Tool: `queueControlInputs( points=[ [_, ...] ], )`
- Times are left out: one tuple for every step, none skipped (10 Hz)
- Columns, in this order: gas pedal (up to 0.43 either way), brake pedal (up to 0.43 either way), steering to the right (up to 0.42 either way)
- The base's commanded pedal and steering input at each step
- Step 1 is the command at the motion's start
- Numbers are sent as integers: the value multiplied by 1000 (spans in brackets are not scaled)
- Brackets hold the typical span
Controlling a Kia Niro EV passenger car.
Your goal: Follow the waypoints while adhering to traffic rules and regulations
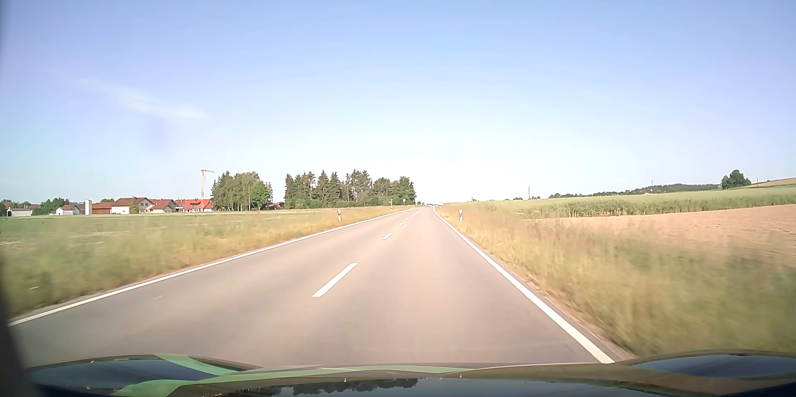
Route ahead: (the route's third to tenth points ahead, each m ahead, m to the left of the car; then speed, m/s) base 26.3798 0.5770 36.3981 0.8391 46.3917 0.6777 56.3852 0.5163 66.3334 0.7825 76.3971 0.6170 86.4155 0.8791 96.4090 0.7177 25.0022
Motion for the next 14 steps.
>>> queueControlInputs(
  points=[
    [197, 0, -2],
    [197, 0, -2],
    [197, 0, -2],
    [197, 0, -2],
    [177, 0, -2],
    [177, 0, -2],
    [177, 0, -2],
    [177, 0, -2],
    [177, 0, -2],
    [177, 0, -2],
    [177, 0, -2],
    [169, 0, -2],
    [150, 0, -2],
    [130, 0, -2]
  ],
)
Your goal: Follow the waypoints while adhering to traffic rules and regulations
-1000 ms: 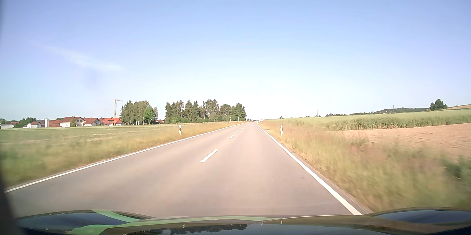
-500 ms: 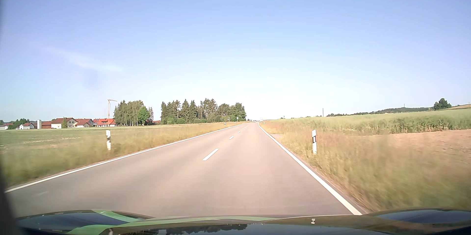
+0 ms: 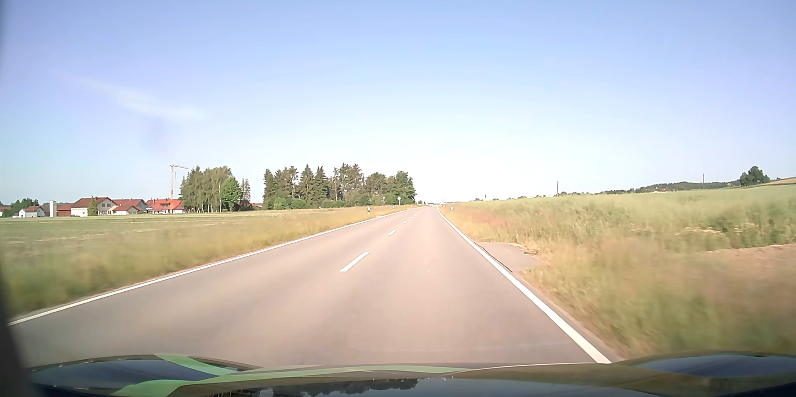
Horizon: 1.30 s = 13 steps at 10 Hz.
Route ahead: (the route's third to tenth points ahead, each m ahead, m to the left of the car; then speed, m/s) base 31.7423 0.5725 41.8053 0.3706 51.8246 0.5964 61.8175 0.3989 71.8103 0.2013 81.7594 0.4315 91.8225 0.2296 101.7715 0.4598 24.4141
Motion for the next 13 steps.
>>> queueControlInputs(
  points=[
    [130, 0, -2],
    [130, 0, -2],
    [130, 0, -1],
    [130, 0, -1],
    [138, 0, -2],
    [138, 0, -1],
    [138, 0, -2],
    [138, 0, -1],
    [138, 0, 0],
    [150, 0, 0],
    [157, 0, 0],
    [177, 0, 0],
    [189, 0, 0]
  ],
)
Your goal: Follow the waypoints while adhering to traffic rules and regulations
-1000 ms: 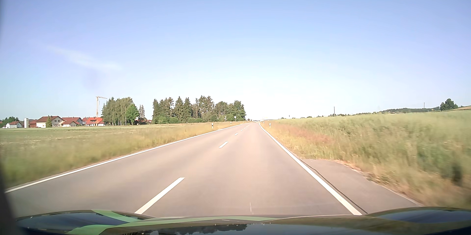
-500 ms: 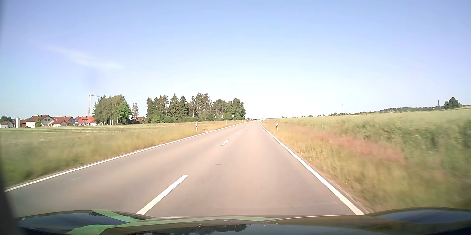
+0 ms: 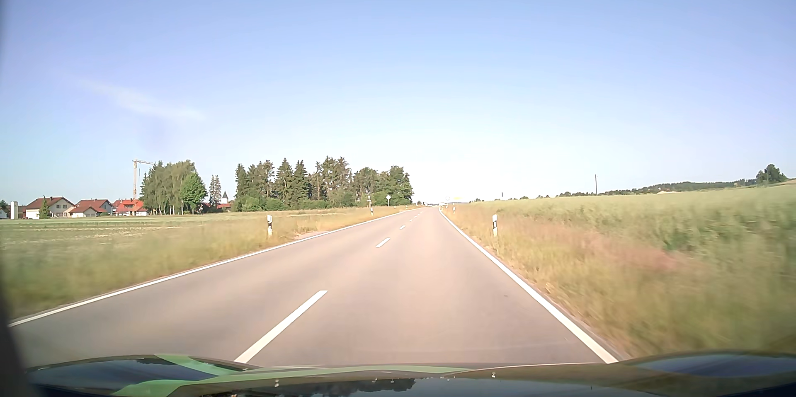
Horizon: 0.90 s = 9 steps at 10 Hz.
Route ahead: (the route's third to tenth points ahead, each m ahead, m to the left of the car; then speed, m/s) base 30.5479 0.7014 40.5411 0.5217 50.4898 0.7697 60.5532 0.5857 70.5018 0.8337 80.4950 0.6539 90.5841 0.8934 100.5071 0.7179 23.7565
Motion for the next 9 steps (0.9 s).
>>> queueControlInputs(
  points=[
    [197, 0, 0],
    [209, 0, 0],
    [209, 0, 0],
    [209, 0, 0],
    [209, 0, 0],
    [209, 0, 0],
    [209, 0, 0],
    [220, 0, 0],
    [220, 0, 0]
  ],
)
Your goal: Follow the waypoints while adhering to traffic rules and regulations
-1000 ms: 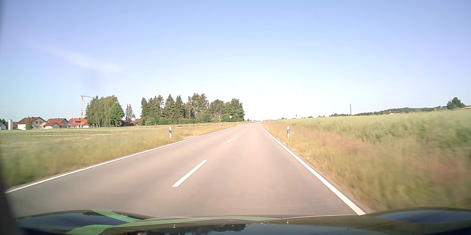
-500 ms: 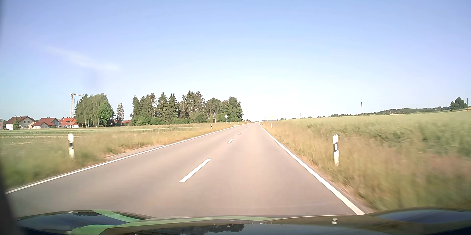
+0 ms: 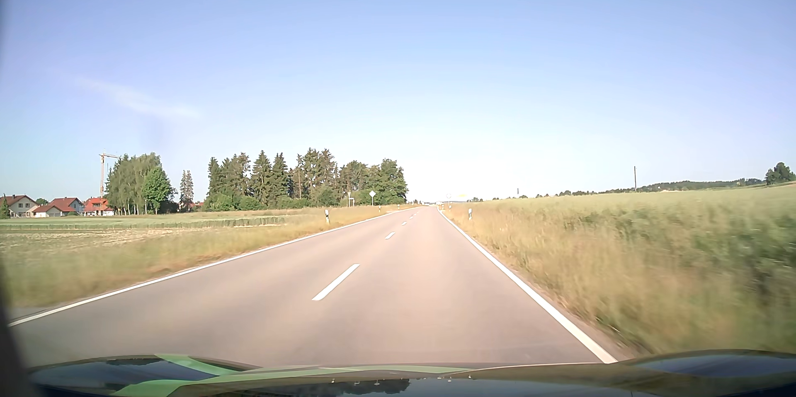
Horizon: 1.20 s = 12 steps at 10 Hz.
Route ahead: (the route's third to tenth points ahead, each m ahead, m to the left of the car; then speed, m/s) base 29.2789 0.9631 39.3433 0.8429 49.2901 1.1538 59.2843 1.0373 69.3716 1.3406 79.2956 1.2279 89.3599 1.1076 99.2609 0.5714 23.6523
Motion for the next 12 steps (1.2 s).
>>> queueControlInputs(
  points=[
    [228, 0, 0],
    [240, 0, 0],
    [240, 0, 0],
    [240, 0, 0],
    [248, 0, 0],
    [248, 0, 0],
    [248, 0, 0],
    [248, 0, 0],
    [248, 0, 0],
    [228, 0, 0],
    [220, 0, 0],
    [220, 0, 0]
  ],
)
